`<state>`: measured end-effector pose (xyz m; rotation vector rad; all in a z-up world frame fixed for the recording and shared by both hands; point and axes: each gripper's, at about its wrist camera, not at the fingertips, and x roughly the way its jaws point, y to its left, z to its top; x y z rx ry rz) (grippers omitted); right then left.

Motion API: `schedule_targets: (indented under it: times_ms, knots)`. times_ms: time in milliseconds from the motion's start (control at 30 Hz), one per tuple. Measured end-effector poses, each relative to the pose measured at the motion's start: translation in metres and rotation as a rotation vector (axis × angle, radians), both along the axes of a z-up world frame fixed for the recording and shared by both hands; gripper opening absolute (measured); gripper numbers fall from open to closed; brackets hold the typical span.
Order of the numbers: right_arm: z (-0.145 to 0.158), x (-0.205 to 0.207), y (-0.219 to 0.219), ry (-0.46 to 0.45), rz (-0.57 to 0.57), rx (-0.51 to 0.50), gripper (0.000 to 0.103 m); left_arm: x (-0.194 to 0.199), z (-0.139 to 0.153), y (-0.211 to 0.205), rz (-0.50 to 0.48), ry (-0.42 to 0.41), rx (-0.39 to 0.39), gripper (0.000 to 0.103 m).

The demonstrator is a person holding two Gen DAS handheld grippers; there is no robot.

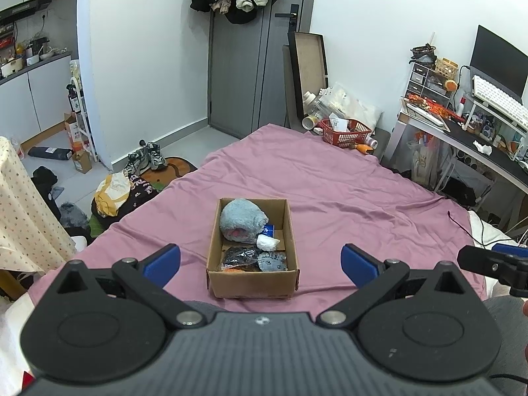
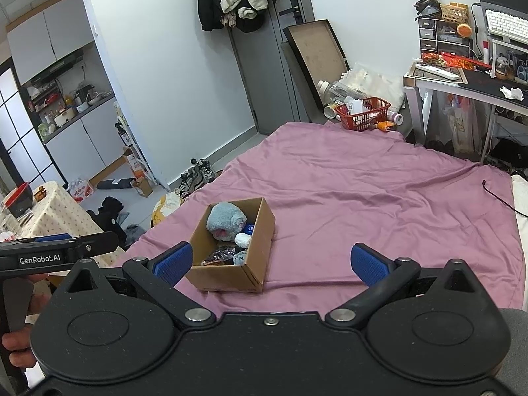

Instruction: Organize soft objects

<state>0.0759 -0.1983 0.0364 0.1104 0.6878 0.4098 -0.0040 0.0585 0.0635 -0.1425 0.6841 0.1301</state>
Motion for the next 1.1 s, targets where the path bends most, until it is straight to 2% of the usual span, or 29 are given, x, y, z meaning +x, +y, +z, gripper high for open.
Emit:
schedule_targets:
  times_ms: [1100]
  knots:
    - [-0.0025,0.0012,-0.0059,0.003,-0.003,-0.007,0.103,0.0008,-0.0001,0.0022,-0.016,0.007,0.002,0.103]
